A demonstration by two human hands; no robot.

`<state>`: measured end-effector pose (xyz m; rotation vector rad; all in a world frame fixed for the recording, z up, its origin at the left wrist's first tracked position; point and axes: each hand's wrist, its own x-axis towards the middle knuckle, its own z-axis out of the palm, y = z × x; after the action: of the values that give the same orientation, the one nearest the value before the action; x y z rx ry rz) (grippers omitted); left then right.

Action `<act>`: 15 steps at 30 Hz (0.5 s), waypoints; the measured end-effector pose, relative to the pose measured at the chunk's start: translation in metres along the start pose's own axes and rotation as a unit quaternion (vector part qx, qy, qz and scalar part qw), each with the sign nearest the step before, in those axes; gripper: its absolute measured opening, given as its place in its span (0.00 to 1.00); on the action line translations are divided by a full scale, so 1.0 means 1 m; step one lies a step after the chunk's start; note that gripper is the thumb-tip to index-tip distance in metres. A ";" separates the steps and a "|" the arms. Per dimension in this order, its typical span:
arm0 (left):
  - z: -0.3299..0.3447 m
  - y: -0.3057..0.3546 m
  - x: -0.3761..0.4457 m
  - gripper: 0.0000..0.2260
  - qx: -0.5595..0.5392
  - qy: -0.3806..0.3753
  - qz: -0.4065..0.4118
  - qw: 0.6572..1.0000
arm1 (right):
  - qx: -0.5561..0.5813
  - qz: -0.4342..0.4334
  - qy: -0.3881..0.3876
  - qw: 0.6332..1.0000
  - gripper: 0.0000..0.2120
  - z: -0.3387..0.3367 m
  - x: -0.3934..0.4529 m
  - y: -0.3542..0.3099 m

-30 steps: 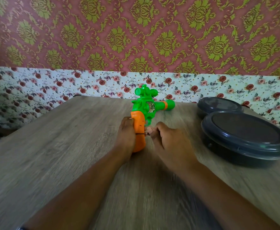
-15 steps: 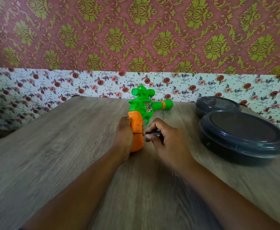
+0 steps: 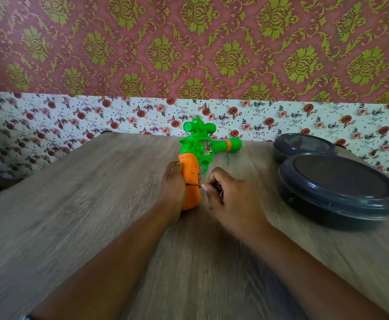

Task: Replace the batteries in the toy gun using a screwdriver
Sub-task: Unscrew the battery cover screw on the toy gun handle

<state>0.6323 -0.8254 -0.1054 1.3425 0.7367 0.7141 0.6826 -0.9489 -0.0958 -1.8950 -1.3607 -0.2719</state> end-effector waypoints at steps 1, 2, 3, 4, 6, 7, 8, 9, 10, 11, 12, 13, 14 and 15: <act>0.000 0.000 0.000 0.23 -0.002 0.000 0.000 1.000 | 0.006 0.003 -0.004 1.000 0.04 0.000 0.000 0.000; -0.001 0.000 -0.001 0.23 -0.001 0.001 -0.001 1.000 | 0.016 0.007 -0.005 1.000 0.04 -0.001 0.000 0.000; -0.001 0.000 -0.002 0.24 -0.001 0.002 0.001 1.000 | 0.031 0.014 -0.003 0.999 0.03 -0.002 0.000 0.000; -0.001 0.001 -0.002 0.26 -0.004 -0.003 0.001 1.000 | 0.053 0.022 -0.001 0.998 0.03 -0.002 0.000 0.001; 0.000 0.002 -0.003 0.28 -0.007 -0.006 0.001 1.000 | 0.100 0.041 0.004 0.994 0.03 -0.004 0.001 0.002; 0.000 0.002 -0.004 0.28 -0.004 -0.006 0.004 1.000 | 0.118 0.043 0.010 0.992 0.03 -0.004 0.001 0.002; 0.000 0.003 -0.005 0.26 0.000 -0.005 0.005 1.000 | 0.133 0.038 0.017 0.990 0.03 -0.004 0.001 0.002; 0.000 0.004 -0.006 0.24 0.004 -0.006 0.008 1.000 | 0.139 0.025 0.023 0.990 0.02 -0.003 0.001 0.002; 0.001 0.004 -0.005 0.21 0.007 -0.004 0.010 1.000 | 0.134 0.009 0.026 0.991 0.01 -0.001 0.000 0.000; 0.001 0.004 -0.005 0.18 0.008 0.000 0.015 1.000 | 0.121 -0.007 0.027 0.992 0.03 0.000 -0.001 -0.002; 0.001 0.004 -0.006 0.17 0.013 0.004 0.019 1.000 | 0.100 -0.020 0.027 0.994 0.06 0.002 -0.002 -0.004; 0.001 0.003 -0.005 0.17 0.022 0.008 0.027 0.999 | 0.072 -0.028 0.030 0.997 0.10 0.003 -0.002 -0.005; 0.001 0.003 -0.005 0.19 0.028 0.009 0.030 0.999 | 0.035 -0.030 0.038 0.998 0.14 0.004 -0.003 -0.005; 0.001 0.003 -0.006 0.21 0.032 0.008 0.031 0.999 | -0.004 -0.028 0.044 0.999 0.17 0.003 -0.003 -0.005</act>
<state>0.6300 -0.8305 -0.1018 1.4256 0.7382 0.7561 0.6761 -0.9484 -0.0969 -1.8310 -1.3576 -0.3846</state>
